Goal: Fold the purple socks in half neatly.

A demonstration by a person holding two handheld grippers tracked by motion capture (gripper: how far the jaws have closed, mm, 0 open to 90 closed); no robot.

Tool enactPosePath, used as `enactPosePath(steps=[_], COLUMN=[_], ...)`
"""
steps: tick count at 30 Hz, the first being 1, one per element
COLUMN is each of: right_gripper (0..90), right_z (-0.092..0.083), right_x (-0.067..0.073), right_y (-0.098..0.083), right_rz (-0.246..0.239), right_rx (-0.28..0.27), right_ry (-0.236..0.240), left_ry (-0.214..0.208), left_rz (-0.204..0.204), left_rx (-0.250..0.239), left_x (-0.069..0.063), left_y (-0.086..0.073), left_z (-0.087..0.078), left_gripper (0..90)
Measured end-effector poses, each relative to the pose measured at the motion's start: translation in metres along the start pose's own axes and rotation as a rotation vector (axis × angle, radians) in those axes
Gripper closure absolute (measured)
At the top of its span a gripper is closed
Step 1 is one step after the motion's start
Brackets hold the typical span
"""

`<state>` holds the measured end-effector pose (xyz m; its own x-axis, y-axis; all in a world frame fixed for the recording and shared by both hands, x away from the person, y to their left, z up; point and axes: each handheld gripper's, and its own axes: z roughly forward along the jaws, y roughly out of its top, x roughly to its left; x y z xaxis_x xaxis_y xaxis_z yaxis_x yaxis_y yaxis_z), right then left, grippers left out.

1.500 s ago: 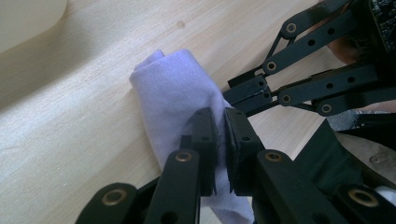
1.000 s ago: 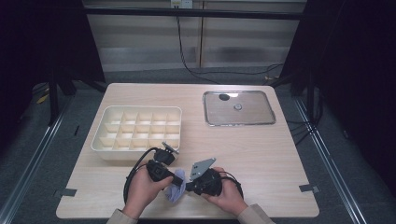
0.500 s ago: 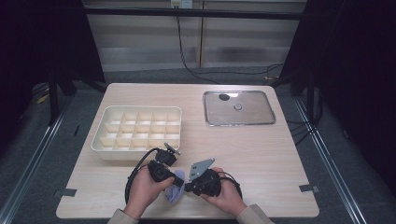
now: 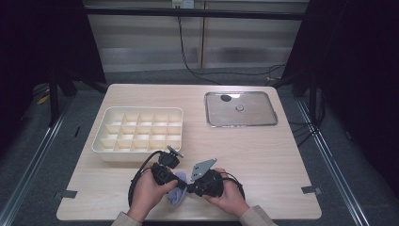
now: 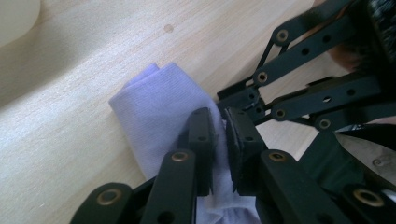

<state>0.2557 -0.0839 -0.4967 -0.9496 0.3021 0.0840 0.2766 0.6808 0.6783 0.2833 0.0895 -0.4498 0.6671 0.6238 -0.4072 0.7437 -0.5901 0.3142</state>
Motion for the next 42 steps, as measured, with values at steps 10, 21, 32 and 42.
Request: enactPosePath(steps=[10, 21, 32, 42], right_gripper=[89.0, 89.2, 89.4, 90.0], right_z=[-0.007, -0.024, -0.032, -0.032], right_x=[-0.006, -0.015, -0.019, -0.019], right_y=[-0.004, -0.008, -0.005, 0.001], right_rz=[0.024, 0.059, 0.069, 0.065], right_rx=[0.017, -0.026, -0.065, -0.075], right_ry=[-0.021, -0.052, -0.062, -0.055], left_ry=[0.002, 0.032, 0.040, 0.071], left_rz=[0.011, 0.040, 0.053, 0.073], left_rx=[0.006, 0.005, -0.010, -0.019], left_x=[-0.002, -0.007, -0.009, -0.010], left_y=[0.000, 0.000, -0.004, -0.008], left_z=[0.009, 0.014, 0.014, 0.015], left_gripper=[79.9, 78.5, 77.9, 82.3])
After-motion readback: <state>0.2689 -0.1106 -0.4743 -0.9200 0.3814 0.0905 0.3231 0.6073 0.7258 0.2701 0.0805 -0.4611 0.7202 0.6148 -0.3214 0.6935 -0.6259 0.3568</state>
